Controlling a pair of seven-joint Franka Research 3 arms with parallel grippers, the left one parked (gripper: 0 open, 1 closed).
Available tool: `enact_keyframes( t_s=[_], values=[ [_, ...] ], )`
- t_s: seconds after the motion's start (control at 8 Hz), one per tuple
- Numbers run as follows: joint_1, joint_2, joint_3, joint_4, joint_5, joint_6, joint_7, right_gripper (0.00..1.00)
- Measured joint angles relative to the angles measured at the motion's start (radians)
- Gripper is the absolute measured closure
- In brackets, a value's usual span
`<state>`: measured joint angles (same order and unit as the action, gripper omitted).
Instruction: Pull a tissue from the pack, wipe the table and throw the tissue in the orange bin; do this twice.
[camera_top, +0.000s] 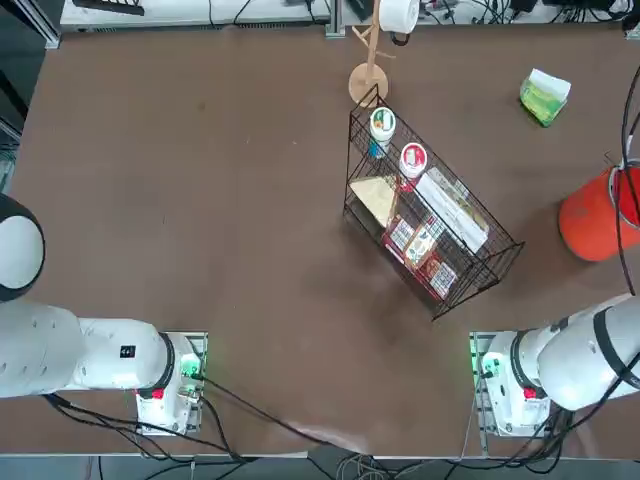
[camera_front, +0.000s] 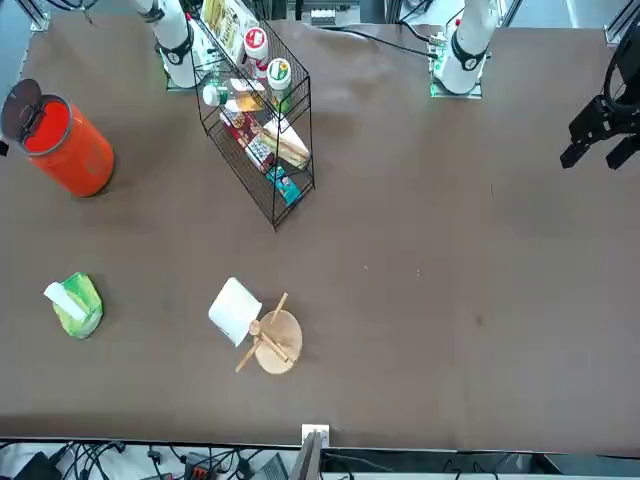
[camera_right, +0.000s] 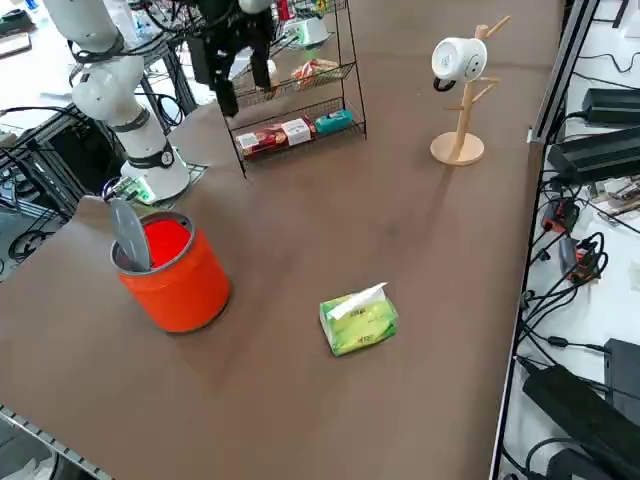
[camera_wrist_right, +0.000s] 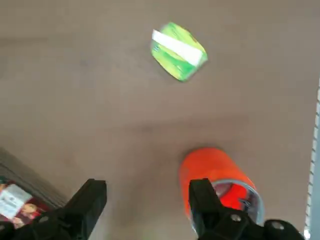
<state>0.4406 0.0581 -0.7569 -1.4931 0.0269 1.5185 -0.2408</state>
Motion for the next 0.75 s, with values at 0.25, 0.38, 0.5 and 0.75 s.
enact_keyframes(
  t_s=[0.25, 0.38, 0.5, 0.75],
  values=[
    [-0.096, -0.003, 0.157, 0.032, 0.049, -0.002, 0.058, 0.00],
    [-0.194, -0.007, 0.306, 0.038, 0.049, -0.003, 0.117, 0.00],
    [-0.269, -0.009, 0.427, 0.039, 0.048, -0.003, 0.170, 0.00],
    [-0.359, -0.025, 0.582, 0.036, 0.047, -0.012, 0.251, 0.00]
  ],
)
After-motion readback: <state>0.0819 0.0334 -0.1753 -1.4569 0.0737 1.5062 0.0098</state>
